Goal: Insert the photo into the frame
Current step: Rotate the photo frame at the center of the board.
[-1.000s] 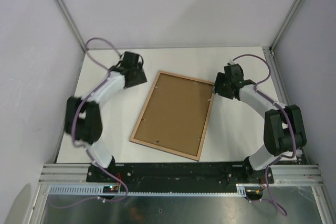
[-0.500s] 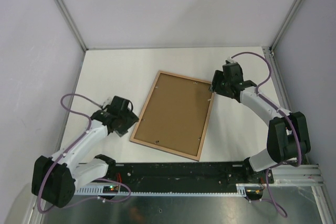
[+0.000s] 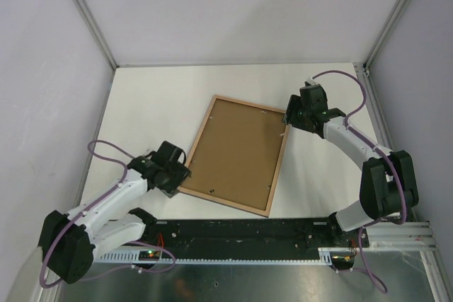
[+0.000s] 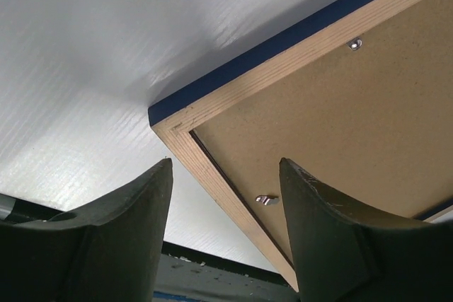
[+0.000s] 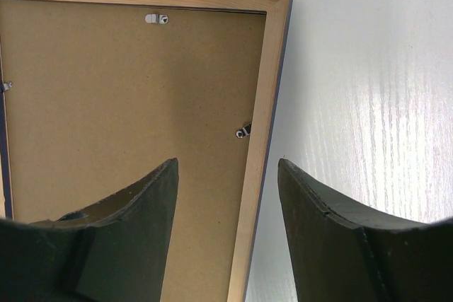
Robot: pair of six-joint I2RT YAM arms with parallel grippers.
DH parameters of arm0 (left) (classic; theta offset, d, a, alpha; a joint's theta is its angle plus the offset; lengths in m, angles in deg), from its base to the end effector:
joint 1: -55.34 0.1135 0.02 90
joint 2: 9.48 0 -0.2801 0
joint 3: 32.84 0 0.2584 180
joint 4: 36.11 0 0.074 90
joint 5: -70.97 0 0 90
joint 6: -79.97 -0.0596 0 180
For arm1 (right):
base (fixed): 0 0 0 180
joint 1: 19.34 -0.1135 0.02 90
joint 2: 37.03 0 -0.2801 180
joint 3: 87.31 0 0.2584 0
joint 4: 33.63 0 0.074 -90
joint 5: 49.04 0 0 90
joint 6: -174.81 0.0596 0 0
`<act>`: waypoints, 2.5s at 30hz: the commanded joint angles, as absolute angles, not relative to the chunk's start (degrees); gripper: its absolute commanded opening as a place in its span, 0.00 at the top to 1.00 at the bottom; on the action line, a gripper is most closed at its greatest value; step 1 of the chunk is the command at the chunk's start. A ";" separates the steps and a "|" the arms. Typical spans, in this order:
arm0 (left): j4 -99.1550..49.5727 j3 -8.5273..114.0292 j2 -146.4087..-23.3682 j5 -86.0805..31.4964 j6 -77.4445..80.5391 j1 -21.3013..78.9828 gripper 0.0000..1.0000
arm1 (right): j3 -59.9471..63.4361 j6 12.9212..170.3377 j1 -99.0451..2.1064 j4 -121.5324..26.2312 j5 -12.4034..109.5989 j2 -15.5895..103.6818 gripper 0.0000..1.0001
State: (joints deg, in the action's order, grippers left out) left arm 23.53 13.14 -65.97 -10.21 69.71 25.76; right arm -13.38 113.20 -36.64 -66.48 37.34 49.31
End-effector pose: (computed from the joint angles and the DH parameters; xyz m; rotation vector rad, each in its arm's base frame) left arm 0.1476 -0.0733 0.1749 -1.2229 2.5237 -0.2752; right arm 0.3338 0.1000 0.2427 0.2608 2.3664 0.3110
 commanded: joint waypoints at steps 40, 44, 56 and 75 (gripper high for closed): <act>15.87 22.20 -84.35 -2.20 62.71 28.08 0.99 | -12.61 111.80 -34.97 -67.85 36.78 48.56 0.38; 9.89 23.42 -87.09 -4.95 52.56 34.17 1.00 | -12.69 110.86 -34.78 -68.76 36.56 48.44 0.38; -0.02 35.71 -100.54 -14.02 26.07 43.83 1.00 | -15.51 107.37 -34.48 -69.90 35.51 47.62 0.33; -2.72 47.94 -113.36 -25.58 4.67 48.07 1.00 | -21.35 106.60 -34.45 -68.09 34.36 45.05 0.25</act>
